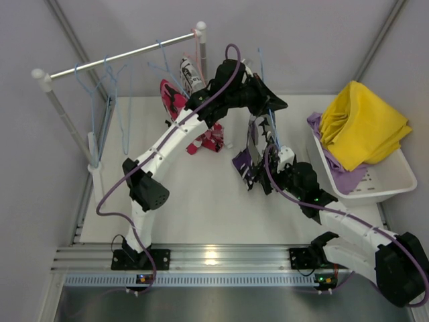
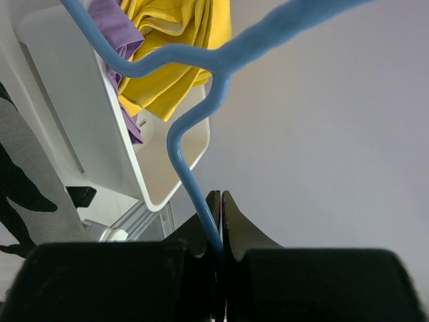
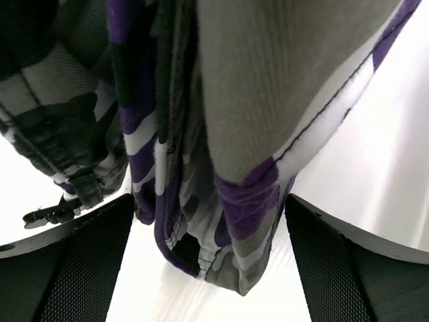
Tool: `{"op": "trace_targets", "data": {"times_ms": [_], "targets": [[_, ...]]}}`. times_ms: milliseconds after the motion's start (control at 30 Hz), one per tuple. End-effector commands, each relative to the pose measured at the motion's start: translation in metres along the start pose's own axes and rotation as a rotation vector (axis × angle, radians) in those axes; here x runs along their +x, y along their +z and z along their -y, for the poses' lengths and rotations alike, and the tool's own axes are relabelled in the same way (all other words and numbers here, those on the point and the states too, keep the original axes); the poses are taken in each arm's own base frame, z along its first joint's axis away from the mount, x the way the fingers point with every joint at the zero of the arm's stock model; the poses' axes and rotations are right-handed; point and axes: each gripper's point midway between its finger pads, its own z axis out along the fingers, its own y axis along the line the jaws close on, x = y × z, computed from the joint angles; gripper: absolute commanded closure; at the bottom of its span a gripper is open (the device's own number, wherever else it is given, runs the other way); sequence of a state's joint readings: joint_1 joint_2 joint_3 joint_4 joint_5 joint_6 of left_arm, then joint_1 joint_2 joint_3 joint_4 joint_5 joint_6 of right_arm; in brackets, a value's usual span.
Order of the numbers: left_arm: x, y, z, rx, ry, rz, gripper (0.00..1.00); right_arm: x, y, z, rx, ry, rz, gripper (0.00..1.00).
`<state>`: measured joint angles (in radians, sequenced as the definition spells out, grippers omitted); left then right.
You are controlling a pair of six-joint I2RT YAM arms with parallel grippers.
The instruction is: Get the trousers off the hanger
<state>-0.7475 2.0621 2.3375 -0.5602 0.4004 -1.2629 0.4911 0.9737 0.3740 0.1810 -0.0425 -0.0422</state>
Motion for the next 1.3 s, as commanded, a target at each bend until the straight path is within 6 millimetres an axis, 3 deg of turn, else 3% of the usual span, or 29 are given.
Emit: {"op": "trace_targets", "data": {"times_ms": [0,233,333,467,867,1067,1267], "targets": [[0.006,-0.083,0.127,0.346,0.123,0.058,1.00,-0.040,0.003,-0.002,0.013,0.002,0.120,0.09],[0.007,-0.091,0.135,0.369,0.145,0.063,1.00,-0.030,-0.019,-0.017,-0.084,-0.073,0.120,0.04],[0.009,-0.093,0.139,0.380,0.142,0.056,1.00,-0.028,-0.024,-0.011,-0.053,-0.089,0.117,0.04],[0.012,-0.099,0.143,0.388,0.144,0.055,1.00,-0.027,-0.023,-0.004,-0.016,-0.104,0.104,0.05],[0.017,-0.131,0.171,0.463,0.181,0.073,1.00,-0.017,-0.024,-0.013,-0.078,-0.140,0.061,0.05],[0.014,-0.140,0.171,0.453,0.190,0.101,1.00,-0.019,-0.038,-0.021,-0.149,-0.237,0.021,0.04],[0.017,-0.145,0.173,0.462,0.183,0.091,1.00,-0.026,-0.040,-0.011,-0.104,-0.277,0.041,0.05]]}}
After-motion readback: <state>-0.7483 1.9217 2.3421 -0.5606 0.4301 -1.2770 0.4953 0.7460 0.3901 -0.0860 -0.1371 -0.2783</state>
